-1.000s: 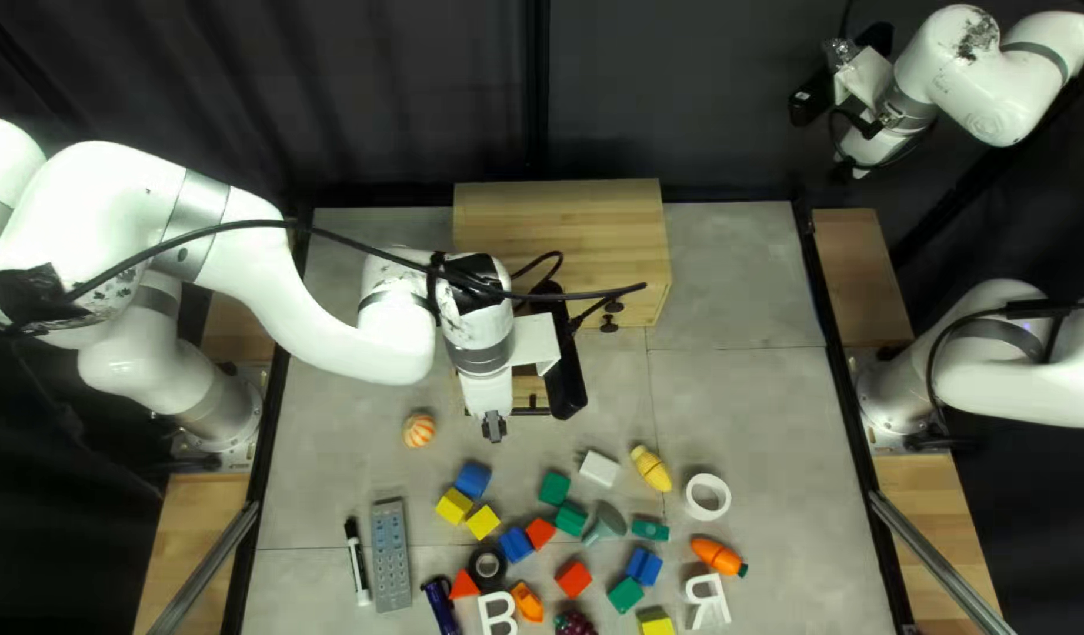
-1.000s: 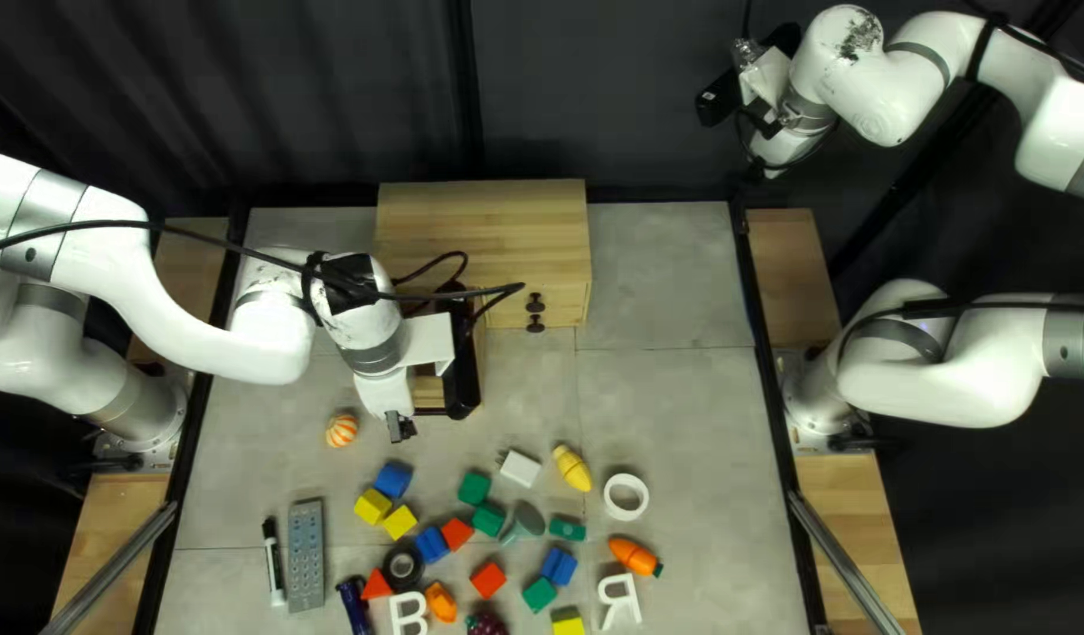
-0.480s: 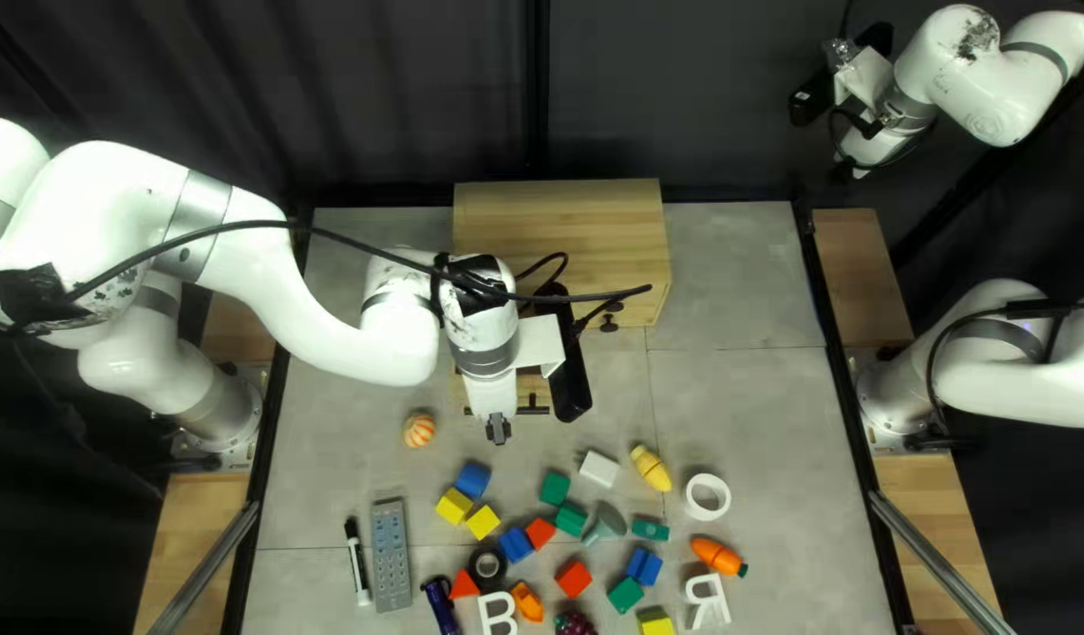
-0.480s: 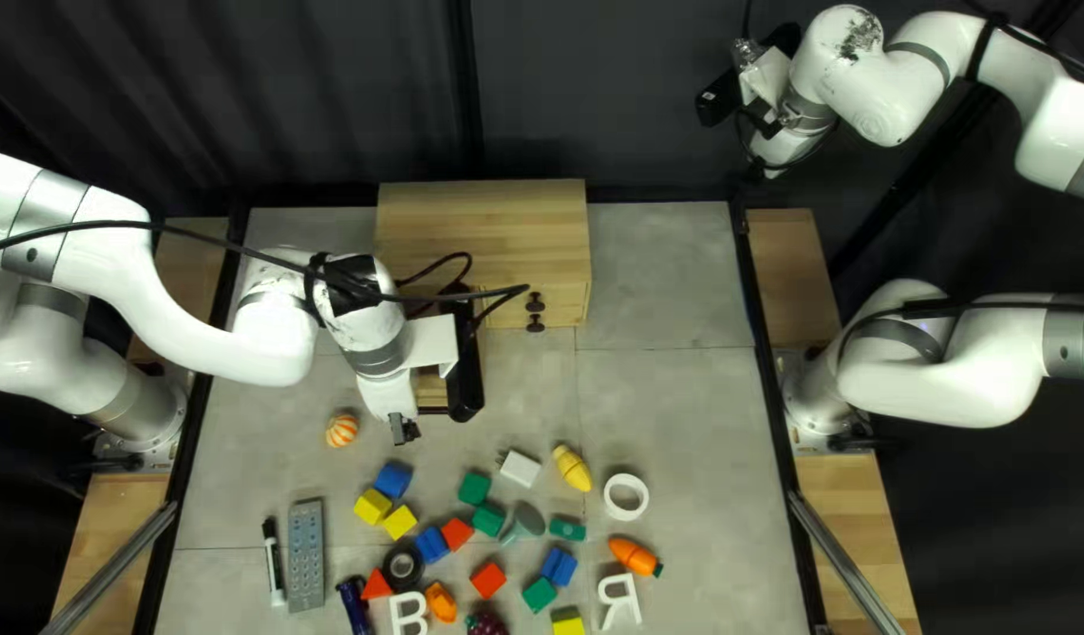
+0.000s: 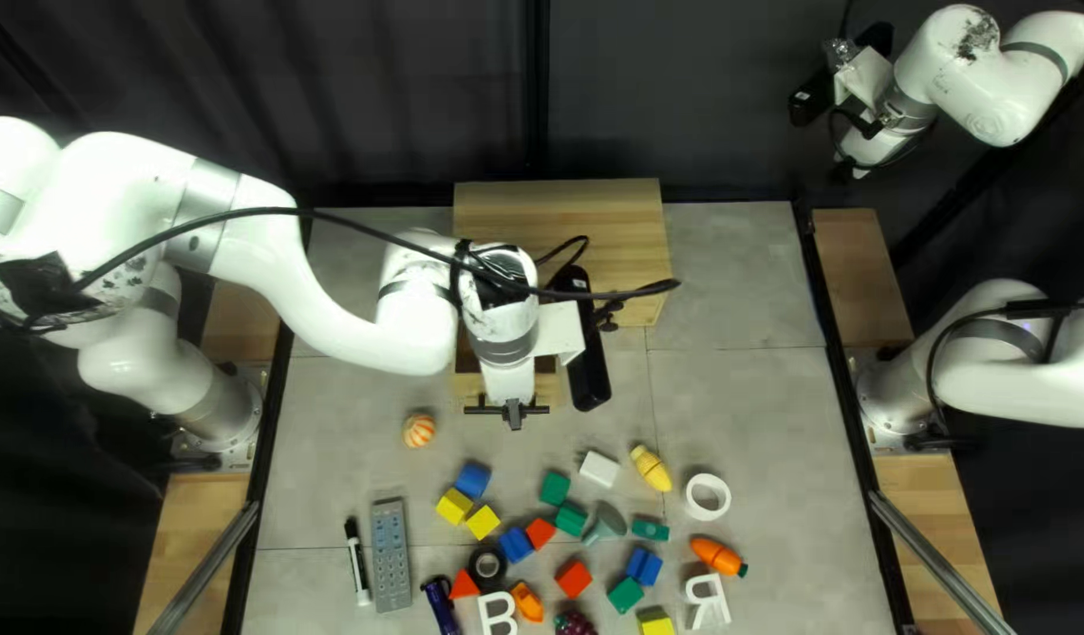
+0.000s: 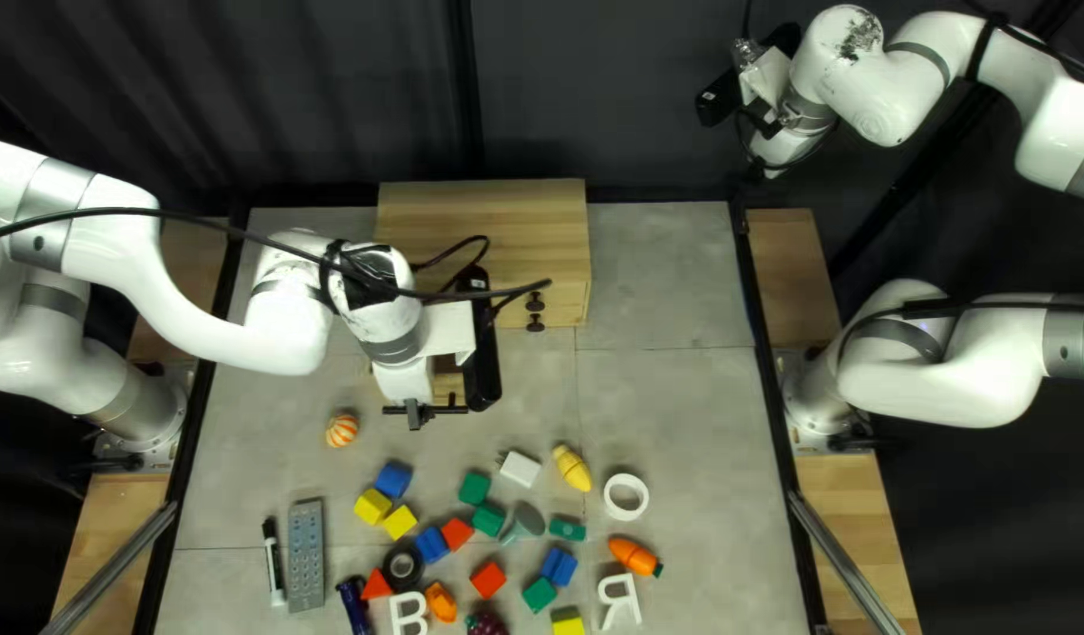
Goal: Open drawers and place objects into drawer and close
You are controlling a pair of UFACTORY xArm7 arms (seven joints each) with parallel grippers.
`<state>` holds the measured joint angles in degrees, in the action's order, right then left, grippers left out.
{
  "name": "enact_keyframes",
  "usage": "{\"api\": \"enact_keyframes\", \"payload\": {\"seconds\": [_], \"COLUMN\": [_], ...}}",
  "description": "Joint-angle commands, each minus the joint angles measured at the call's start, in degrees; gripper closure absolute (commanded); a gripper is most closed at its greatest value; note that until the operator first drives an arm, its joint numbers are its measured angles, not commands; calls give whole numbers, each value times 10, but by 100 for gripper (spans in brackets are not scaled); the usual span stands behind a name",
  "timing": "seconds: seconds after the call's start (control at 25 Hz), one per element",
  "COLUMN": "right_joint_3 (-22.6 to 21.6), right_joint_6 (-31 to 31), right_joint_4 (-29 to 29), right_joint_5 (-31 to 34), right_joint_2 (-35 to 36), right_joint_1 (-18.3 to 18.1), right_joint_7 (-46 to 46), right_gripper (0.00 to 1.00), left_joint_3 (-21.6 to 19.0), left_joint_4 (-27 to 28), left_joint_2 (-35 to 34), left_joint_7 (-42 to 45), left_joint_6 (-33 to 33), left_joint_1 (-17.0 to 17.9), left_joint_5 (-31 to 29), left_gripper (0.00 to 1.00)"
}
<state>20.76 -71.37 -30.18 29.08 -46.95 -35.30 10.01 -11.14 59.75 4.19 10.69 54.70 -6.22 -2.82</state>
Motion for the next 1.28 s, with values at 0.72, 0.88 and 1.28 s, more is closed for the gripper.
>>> {"api": "enact_keyframes", "payload": {"seconds": [0.72,0.88,1.28], "right_joint_3": [0,0,0], "right_joint_6": [0,0,0], "right_joint_4": [0,0,0], "right_joint_5": [0,0,0], "right_joint_2": [0,0,0], "right_joint_1": [0,0,0], "right_joint_7": [0,0,0], "right_gripper": [0,0,0], "left_joint_3": [-1,0,-1], "left_joint_4": [-42,-48,-39], "left_joint_2": [-4,-1,12], "left_joint_7": [-32,-30,-65], "left_joint_6": [-52,-59,-41], "left_joint_1": [-2,-3,-10], "left_joint_5": [8,4,52], "left_gripper": [0,0,0]}}
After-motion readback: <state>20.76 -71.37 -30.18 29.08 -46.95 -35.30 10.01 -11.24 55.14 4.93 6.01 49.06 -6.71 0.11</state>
